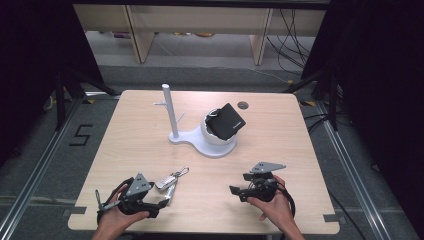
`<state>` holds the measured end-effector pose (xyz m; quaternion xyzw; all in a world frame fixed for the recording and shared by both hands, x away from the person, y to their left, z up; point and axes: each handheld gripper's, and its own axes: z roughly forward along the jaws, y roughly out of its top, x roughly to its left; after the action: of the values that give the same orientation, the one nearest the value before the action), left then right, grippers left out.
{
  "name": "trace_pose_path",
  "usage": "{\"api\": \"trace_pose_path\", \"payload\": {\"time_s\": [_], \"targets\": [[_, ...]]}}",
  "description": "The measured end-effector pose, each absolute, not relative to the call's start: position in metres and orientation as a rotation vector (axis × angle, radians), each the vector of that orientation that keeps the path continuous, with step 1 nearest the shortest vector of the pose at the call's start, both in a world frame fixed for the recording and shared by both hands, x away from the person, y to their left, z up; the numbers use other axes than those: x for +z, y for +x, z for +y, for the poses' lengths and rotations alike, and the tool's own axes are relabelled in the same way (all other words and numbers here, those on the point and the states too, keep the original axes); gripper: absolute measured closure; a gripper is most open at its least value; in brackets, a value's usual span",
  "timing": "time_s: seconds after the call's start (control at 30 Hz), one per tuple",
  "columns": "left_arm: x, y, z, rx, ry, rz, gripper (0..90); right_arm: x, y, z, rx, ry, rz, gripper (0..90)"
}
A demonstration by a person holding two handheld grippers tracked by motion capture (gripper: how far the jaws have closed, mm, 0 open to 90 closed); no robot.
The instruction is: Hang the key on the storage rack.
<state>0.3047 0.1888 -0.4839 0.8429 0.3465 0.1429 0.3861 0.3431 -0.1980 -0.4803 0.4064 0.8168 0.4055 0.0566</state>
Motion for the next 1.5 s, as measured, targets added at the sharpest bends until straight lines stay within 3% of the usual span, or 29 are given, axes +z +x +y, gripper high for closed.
{"api": "trace_pose_path", "payload": {"time_s": [0.43, 0.63, 0.83, 1.17, 1.5], "targets": [[-0.479, 0.331, 0.175, 0.363, 2.18, 0.86, 23.2, -0.488, 0.33, -0.208, 1.183, 1.198, 2.48, 27.0], [-0.475, 0.361, 0.152, 0.338, 2.258, 0.842, 26.1, -0.489, 0.33, -0.206, 1.184, 1.174, 2.495, 27.1], [-0.47, 0.395, 0.133, 0.27, 2.477, 0.85, 28.2, -0.487, 0.33, -0.207, 1.196, 1.168, 2.488, 27.1], [-0.47, 0.42, 0.12, 0.217, 2.609, 0.868, 48.3, -0.488, 0.329, -0.203, 1.211, 1.142, 2.503, 27.3], [-0.477, 0.432, 0.107, 0.152, 2.704, 0.895, 53.6, -0.488, 0.329, -0.204, 1.216, 1.132, 2.505, 27.5]]}}
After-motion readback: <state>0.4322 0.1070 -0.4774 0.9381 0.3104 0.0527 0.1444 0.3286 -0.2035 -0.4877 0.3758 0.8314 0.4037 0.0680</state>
